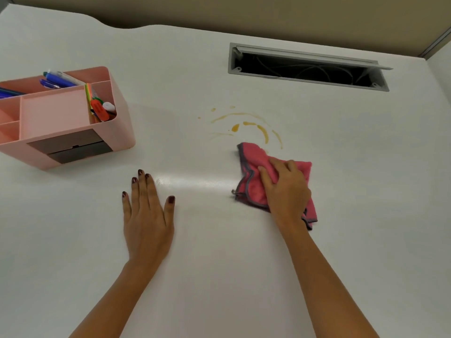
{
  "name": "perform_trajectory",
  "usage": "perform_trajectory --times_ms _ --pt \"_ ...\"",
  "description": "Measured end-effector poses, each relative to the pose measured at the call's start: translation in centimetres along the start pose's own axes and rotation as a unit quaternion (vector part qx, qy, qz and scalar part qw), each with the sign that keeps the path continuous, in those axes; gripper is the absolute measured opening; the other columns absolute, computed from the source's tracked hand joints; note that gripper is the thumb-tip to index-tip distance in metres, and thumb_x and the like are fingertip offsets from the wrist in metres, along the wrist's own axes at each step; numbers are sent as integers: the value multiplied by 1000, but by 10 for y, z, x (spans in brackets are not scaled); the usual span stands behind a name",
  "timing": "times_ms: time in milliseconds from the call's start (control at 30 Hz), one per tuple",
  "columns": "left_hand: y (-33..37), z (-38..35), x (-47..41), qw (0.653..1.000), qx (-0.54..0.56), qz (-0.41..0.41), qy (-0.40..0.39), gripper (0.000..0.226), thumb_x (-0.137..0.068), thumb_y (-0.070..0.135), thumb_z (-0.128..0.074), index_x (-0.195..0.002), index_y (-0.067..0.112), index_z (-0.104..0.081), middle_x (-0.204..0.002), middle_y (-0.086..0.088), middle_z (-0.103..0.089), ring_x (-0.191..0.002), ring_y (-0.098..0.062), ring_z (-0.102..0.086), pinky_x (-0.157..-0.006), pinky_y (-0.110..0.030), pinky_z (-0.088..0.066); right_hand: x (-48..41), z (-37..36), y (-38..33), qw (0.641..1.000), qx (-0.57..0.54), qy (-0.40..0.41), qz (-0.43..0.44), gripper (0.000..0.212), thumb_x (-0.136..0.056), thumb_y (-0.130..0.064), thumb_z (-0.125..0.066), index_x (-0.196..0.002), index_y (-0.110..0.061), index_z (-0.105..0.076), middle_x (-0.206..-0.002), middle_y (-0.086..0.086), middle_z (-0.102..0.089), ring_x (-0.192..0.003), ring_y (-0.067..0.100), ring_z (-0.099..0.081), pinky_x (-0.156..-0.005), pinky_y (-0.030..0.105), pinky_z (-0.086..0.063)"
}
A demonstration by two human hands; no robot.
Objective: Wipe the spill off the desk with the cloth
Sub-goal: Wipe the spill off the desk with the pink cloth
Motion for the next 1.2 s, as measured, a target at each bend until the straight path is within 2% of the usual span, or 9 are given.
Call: perform_trajectory --times_ms 67,267,600,700,800,900,1000,1100,1200 --pt "0 0 0 1000 -11 -1 2 71 -95 48 -8 -150 3 -9 -160 -12 -9 -148 -24 -7 -122 -43 -7 -15 1 10 999 2 19 -40 34 -89 -45 -56 -112 -21 -65 -100 4 -63 -85 24 -60 -64 28 -37" --pt "0 -1 0 1000 -20 -1 5 71 -96 49 -9 -150 3 -11 -159 -13 -12 -148 -25 -10 -121 -44 -7 -67 -11 2 995 11 23 -97 38 -92 -46 -50 -115 -18 -62 -101 6 -61 -86 25 -59 -69 37 -48" --pt "2 -1 -1 1000 -20 1 2 71 -95 49 -8 -150 4 -10 -160 -12 -12 -148 -24 -9 -121 -44 -8 -29 -32 -47 994 -33 -60 90 36 -89 -46 -55 -115 -22 -64 -104 3 -61 -92 22 -58 -67 37 -49" --pt "2 -1 -1 1000 -17 2 3 70 -96 49 -8 -150 4 -11 -159 -12 -12 -148 -24 -10 -121 -44 -8 -23 -23 -24 997 -16 -31 67 35 -88 -49 -56 -113 -25 -65 -101 2 -63 -88 21 -59 -62 30 -44" --pt "2 -1 -1 1000 -19 1 4 70 -96 49 -9 -150 4 -11 -159 -12 -13 -148 -24 -10 -121 -43 -8 -39 -16 -5 1000 -8 1 -8 35 -89 -49 -55 -112 -24 -64 -101 2 -63 -85 22 -60 -63 27 -36" --pt "1 -2 -1 1000 -18 3 6 70 -96 49 -9 -150 4 -11 -159 -12 -13 -148 -24 -10 -121 -43 -8 -57 -17 -8 998 -12 12 -62 36 -90 -47 -53 -112 -20 -64 -99 4 -62 -84 23 -60 -64 29 -39" --pt "1 -2 0 1000 -22 2 6 71 -96 49 -8 -150 4 -11 -159 -12 -13 -148 -25 -10 -121 -43 -8 -53 -24 -31 1000 -17 -22 -14 37 -91 -46 -52 -115 -19 -62 -103 4 -61 -88 24 -59 -67 34 -45" --pt "1 -2 -1 1000 -20 2 6 71 -96 49 -8 -150 4 -11 -159 -12 -14 -148 -25 -10 -121 -44 -8 -30 -26 -38 996 -23 -46 69 36 -90 -46 -54 -114 -21 -63 -101 2 -62 -89 20 -58 -63 32 -46" --pt "2 -2 -1 1000 -13 3 9 68 -97 47 -11 -150 4 -12 -159 -12 -14 -148 -24 -10 -121 -44 -9 -26 -20 -23 998 -17 -16 53 34 -89 -48 -55 -112 -23 -64 -99 1 -63 -86 20 -59 -61 26 -38"
Point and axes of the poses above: each hand's wrist, its own x-axis away from the middle knuckle, its own z-axis out of the back of the hand, y = z × x, the point moved 2 cm from there along -x, towards the middle knuckle
